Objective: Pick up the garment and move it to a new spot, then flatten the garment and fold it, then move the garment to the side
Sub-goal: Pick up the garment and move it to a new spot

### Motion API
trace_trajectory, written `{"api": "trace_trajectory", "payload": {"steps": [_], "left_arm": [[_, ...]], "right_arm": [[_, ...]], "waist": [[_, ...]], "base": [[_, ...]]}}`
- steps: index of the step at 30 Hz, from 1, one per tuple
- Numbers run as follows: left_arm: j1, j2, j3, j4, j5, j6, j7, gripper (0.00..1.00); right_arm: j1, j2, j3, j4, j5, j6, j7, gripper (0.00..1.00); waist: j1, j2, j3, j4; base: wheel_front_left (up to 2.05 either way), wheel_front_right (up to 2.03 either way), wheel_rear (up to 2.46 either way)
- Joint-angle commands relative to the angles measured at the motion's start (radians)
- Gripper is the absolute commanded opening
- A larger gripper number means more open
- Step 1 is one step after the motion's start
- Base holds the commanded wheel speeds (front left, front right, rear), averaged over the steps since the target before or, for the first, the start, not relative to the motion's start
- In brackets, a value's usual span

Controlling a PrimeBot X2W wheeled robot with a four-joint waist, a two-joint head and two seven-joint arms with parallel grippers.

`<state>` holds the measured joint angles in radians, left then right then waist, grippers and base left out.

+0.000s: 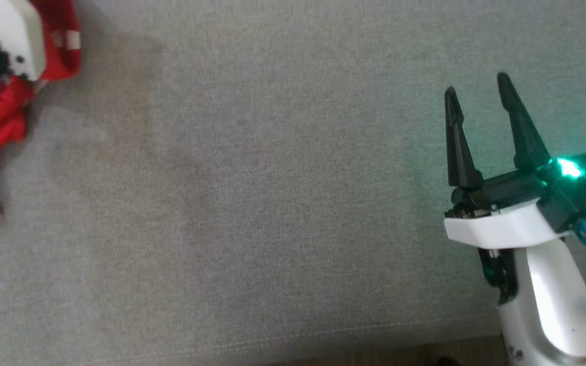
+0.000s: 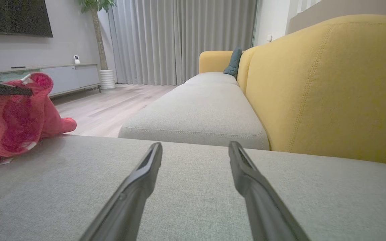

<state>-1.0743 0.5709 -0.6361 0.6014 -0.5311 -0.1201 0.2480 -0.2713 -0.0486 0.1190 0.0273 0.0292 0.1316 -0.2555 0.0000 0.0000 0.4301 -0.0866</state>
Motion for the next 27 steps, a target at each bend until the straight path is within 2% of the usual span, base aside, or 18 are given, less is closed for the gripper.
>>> {"api": "trace_trajectory", "payload": {"steps": [1,7,12,14,15,19,23,27], "left_arm": [[-0.070,0.036,0.035,-0.040,0.009,0.000,-0.020,0.00],[-0.070,-0.021,-0.002,-0.095,0.002,-0.004,-0.058,0.00],[-0.027,-0.112,-0.026,-0.180,-0.064,-0.006,-0.048,0.00],[-0.002,-0.155,-0.045,-0.220,-0.081,-0.003,-0.037,0.00],[0.027,-0.204,-0.067,-0.254,-0.094,0.008,-0.030,0.00],[0.098,-0.321,-0.119,-0.276,-0.113,0.038,-0.044,0.00],[0.168,-0.433,-0.178,-0.226,-0.111,0.055,-0.097,0.00],[0.229,-0.491,-0.226,-0.131,-0.109,0.061,-0.170,0.00]], "right_arm": [[0.015,-0.002,0.014,-0.026,0.011,-0.001,-0.006,1.00],[0.038,-0.002,0.007,-0.013,0.025,-0.001,-0.006,1.00],[0.066,-0.002,-0.013,-0.004,0.037,-0.001,-0.006,1.00],[0.079,-0.002,-0.027,-0.001,0.039,-0.001,-0.006,1.00],[0.089,-0.002,-0.047,-0.001,0.041,-0.001,-0.006,1.00],[0.094,-0.002,-0.091,-0.002,0.045,-0.001,-0.006,1.00],[0.086,-0.002,-0.120,-0.005,0.054,-0.001,-0.006,1.00],[0.081,-0.002,-0.131,-0.006,0.065,-0.001,-0.006,1.00]], "waist": [[0.0000,0.0000,-0.036,-0.002],[0.0000,0.0000,-0.123,-0.013],[0.0000,0.0000,-0.188,-0.042],[0.0000,0.0000,-0.207,-0.057],[0.0000,0.0000,-0.215,-0.074],[0.0000,0.0000,-0.210,-0.113],[0.0000,0.0000,-0.180,-0.163],[0.0000,0.0000,-0.152,-0.211]], "base": [[0.00,0.00,0.00],[0.00,0.00,0.00],[0.00,0.00,0.00],[0.00,0.00,0.00],[0.00,0.00,0.00],[0.00,0.00,0.00],[0.00,0.00,0.00],[0.00,0.00,0.00]]}}
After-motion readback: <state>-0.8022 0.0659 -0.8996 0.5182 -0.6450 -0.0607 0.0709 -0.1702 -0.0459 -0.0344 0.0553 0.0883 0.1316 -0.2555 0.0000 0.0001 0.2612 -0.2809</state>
